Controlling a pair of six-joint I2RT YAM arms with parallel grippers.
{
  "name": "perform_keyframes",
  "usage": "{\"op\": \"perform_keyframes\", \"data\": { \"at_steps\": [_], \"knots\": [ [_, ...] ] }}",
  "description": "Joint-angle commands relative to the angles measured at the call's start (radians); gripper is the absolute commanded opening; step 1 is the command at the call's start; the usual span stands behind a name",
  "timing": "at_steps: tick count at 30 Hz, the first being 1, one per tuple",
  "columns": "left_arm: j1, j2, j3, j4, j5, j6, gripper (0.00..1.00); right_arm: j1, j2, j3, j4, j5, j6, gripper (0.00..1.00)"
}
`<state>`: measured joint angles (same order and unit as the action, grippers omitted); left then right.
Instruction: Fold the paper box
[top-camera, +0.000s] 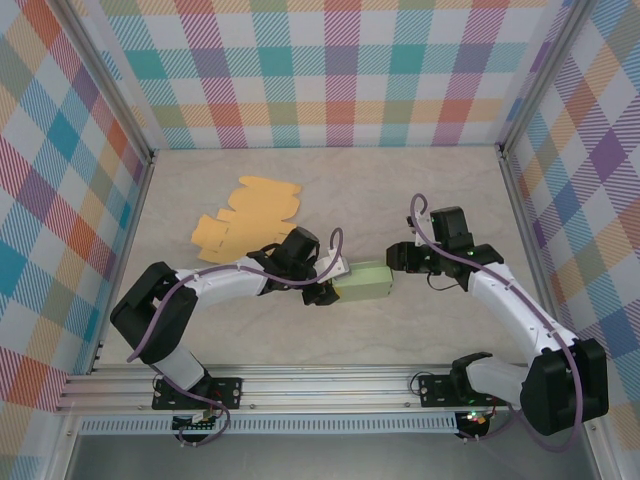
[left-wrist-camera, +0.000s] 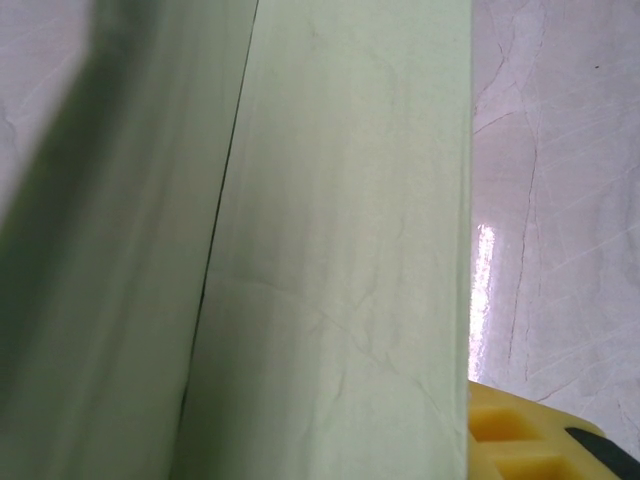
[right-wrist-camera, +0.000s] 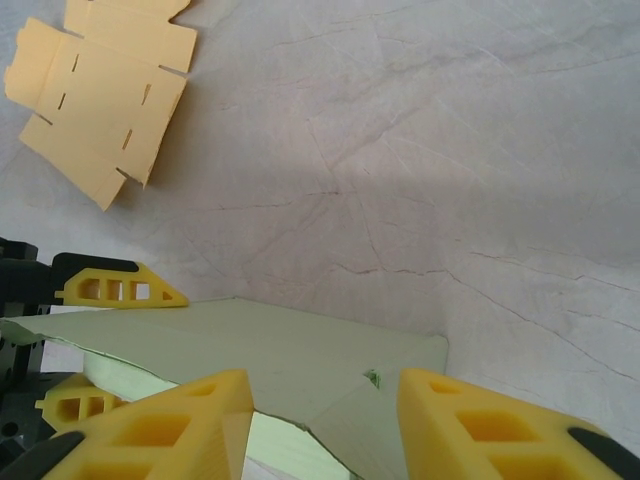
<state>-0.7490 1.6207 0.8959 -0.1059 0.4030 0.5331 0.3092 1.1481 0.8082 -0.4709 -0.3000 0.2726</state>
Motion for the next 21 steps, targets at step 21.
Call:
{"op": "perform_keyframes", "data": {
  "at_steps": [21],
  "knots": [
    [0.007,0.062,0.069,-0.032,-0.067,-0.015,0.45,0.03,-0.077,-0.02,-0.065,0.022,0.007,0.49]
  ]
}}
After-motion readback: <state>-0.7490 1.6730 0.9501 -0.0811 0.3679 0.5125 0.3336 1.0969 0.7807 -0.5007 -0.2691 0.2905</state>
